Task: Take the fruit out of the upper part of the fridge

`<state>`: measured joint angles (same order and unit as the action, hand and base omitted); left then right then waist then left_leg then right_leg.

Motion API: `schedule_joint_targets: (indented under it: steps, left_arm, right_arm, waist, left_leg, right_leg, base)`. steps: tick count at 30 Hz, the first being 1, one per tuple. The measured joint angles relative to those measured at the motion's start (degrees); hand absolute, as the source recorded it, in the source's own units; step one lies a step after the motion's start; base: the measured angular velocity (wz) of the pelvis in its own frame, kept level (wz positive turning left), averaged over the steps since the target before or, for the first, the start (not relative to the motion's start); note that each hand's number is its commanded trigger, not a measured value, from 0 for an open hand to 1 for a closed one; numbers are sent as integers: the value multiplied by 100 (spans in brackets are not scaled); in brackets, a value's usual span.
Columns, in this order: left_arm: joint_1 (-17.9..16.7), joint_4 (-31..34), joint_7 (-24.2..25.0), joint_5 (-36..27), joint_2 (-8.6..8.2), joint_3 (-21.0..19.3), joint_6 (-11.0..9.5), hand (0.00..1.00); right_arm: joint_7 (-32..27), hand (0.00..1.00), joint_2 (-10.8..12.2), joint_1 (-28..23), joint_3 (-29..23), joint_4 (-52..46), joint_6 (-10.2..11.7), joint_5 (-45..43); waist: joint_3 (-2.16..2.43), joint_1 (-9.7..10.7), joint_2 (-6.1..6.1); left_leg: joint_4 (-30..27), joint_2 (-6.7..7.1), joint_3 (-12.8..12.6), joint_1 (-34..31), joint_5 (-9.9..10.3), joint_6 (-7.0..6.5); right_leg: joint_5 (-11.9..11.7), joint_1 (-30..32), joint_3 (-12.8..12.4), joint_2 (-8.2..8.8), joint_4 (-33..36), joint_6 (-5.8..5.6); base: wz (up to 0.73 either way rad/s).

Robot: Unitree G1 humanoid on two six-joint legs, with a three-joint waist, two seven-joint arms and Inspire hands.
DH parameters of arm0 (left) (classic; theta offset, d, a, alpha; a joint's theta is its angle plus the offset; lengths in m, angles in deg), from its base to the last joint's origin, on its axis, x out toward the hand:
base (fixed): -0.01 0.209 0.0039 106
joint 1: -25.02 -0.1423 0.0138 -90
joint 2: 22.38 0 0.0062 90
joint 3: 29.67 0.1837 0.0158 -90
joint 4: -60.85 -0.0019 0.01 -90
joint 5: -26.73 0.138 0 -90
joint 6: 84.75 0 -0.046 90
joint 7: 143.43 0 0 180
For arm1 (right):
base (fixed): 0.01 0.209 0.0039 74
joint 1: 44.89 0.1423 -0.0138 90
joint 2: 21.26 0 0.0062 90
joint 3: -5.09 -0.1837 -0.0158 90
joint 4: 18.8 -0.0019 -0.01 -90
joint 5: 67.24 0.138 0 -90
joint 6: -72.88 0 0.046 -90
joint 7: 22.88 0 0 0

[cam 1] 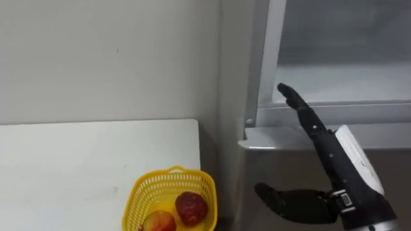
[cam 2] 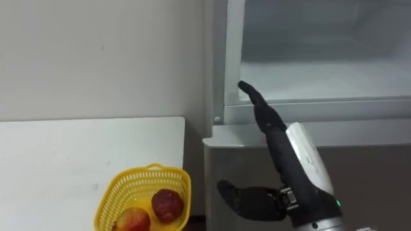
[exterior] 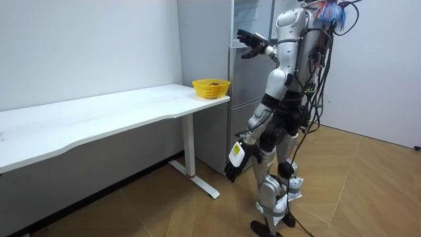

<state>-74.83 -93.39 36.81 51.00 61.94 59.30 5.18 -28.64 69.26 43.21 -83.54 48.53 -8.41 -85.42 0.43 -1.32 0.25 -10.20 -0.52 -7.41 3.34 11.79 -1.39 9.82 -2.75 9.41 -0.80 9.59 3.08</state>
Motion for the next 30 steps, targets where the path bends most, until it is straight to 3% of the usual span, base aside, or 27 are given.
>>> schedule_joint_targets:
  steps: [5, 7, 14, 17, 20, 23, 30]
  left_arm:
    - [-5, -42, -99, 1, -24, -1, -44, 0]
    - [-34, -72, -143, -11, -35, 1, -46, 0]
    - [-75, -91, -243, -486, -50, 21, -17, 0]
    - [-23, -86, -239, -668, -44, 75, -8, 0]
    - [15, -87, -204, -690, -40, 204, 7, 0]
    - [84, -59, -167, -802, -38, 365, 4, 0]
    - [73, 242, -92, -802, -27, 404, -22, 0]
  right_arm:
    - [-326, 0, 113, -131, -266, -165, 23, -41]
    - [-450, 0, 183, -415, -333, -365, 23, -48]
    - [-832, 0, 228, -1005, -321, -434, 2, -67]
    - [-860, 0, 230, -1308, -306, -434, -1, -69]
    - [-848, 0, 229, -1539, -287, -372, -1, -29]
    - [-852, 0, 239, -1647, -270, -98, -1, 121]
    - [-996, 0, 253, -1788, -271, 537, 0, 432]
  waist:
    - [29, 120, -34]
    - [49, 155, -49]
    - [48, 309, 50]
    - [32, 386, 112]
    - [-14, 424, 145]
    - [-23, 484, 144]
    - [5, 586, 127]
  left_leg:
    - [-3, -20, -169, 49, 0, 1]
    - [-3, -23, -214, 95, 0, 1]
    - [22, -53, -362, 152, 52, 16]
    - [66, -79, -368, 151, 94, 15]
    - [87, -82, -408, 225, 96, 17]
    - [97, -86, -429, 230, 98, 19]
    - [101, -83, -513, 227, 99, 18]
  right_leg:
    - [-2, 5, -181, -28, -2, 3]
    - [-2, -10, -247, -34, -3, 3]
    - [-10, 51, -466, -87, 31, -4]
    - [-20, 82, -455, -119, 79, 0]
    - [-18, 80, -469, -120, 107, 1]
    - [-17, 80, -489, -126, 115, 3]
    - [-17, 171, -601, -137, 116, 4]
  base:
    - [-16]
    - [-18]
    - [-16]
    - [0]
    - [-7]
    - [-3]
    - [-8]
